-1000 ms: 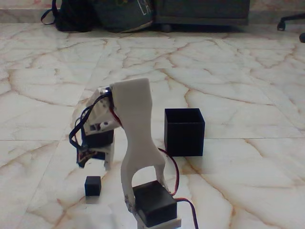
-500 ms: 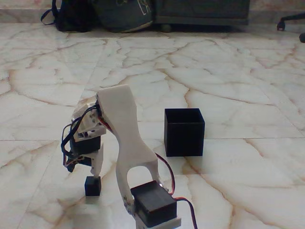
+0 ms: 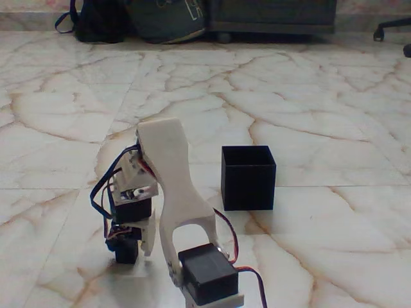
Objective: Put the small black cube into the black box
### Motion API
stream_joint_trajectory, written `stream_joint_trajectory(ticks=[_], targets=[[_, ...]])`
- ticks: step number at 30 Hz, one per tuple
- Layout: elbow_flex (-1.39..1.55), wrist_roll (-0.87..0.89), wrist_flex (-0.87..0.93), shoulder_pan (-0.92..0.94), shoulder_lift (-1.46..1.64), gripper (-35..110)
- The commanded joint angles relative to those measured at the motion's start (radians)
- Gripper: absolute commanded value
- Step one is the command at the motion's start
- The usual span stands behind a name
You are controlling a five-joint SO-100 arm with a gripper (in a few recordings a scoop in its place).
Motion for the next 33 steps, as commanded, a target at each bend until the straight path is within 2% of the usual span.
stream_joint_trajectory(ticks=[1, 10, 14, 18, 22, 28, 31, 33], targets=[[-0.003, -0.014, -0.032, 0.000, -0.012, 9], [0.009, -0.015, -0.055, -0.002, 0.005, 0], [0.008, -0.012, -0.043, 0.021, 0.155, 0], [-0.012, -0.135, -0.028, 0.138, 0.304, 0], [-0.181, -0.270, -0.032, 0.265, 0.319, 0], [-0.397, -0.459, -0.293, 0.400, 0.160, 0], [-0.417, -0.549, -0.525, 0.468, 0.066, 0], [-0.486, -0.601, -0.615, 0.525, -0.028, 0]])
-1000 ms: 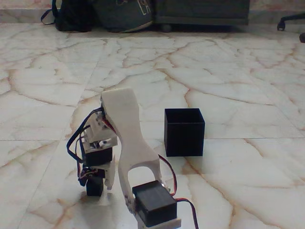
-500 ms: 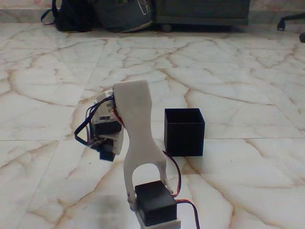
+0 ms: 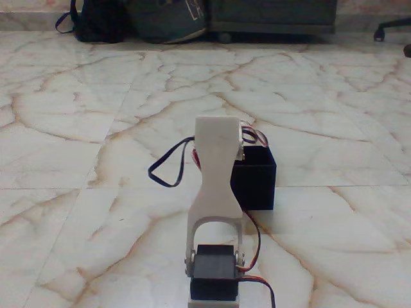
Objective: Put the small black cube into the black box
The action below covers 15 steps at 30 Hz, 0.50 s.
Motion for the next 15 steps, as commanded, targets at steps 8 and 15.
stream_joint_trajectory(ticks=[8, 15], targets=[[-0.268, -0.092, -0.213, 0.095, -0.216, 0], [-0.374, -0.098, -0.245, 0.091, -0.322, 6]])
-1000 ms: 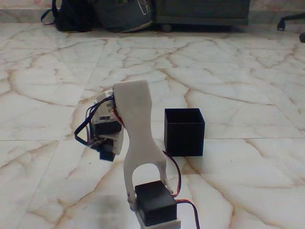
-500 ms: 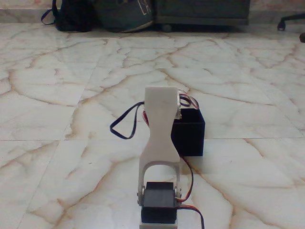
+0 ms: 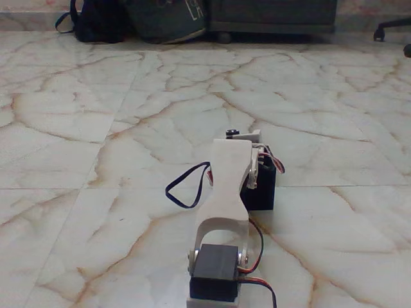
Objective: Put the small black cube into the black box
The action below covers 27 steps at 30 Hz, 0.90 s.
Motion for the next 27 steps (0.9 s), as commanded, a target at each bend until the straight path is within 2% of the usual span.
stream_joint_trajectory(ticks=[1, 7, 10, 13, 19, 27], targets=[[-0.055, 0.017, -0.017, 0.003, 0.021, 7], [0.044, 0.057, 0.009, -0.014, 0.126, 7], [0.299, 0.143, 0.046, -0.048, 0.403, 8], [0.528, 0.155, 0.060, -0.057, 0.604, 8], [1.189, 0.176, 0.063, -0.069, 1.123, 8], [1.651, 0.147, 0.080, -0.091, 1.454, 8]])
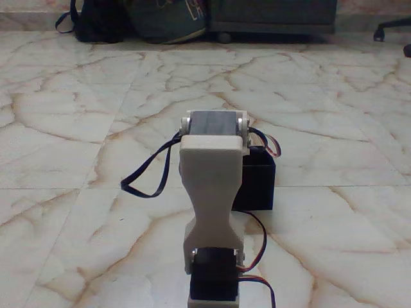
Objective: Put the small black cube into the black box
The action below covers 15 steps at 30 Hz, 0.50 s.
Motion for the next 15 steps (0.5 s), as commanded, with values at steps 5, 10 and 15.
stream_joint_trajectory(ticks=[5, 10, 15], targets=[[0.241, -0.031, 0.026, 0.005, 0.184, 8], [0.511, -0.069, 0.051, 0.012, 0.377, 8], [0.676, -0.058, 0.110, 0.014, 0.503, 8]])
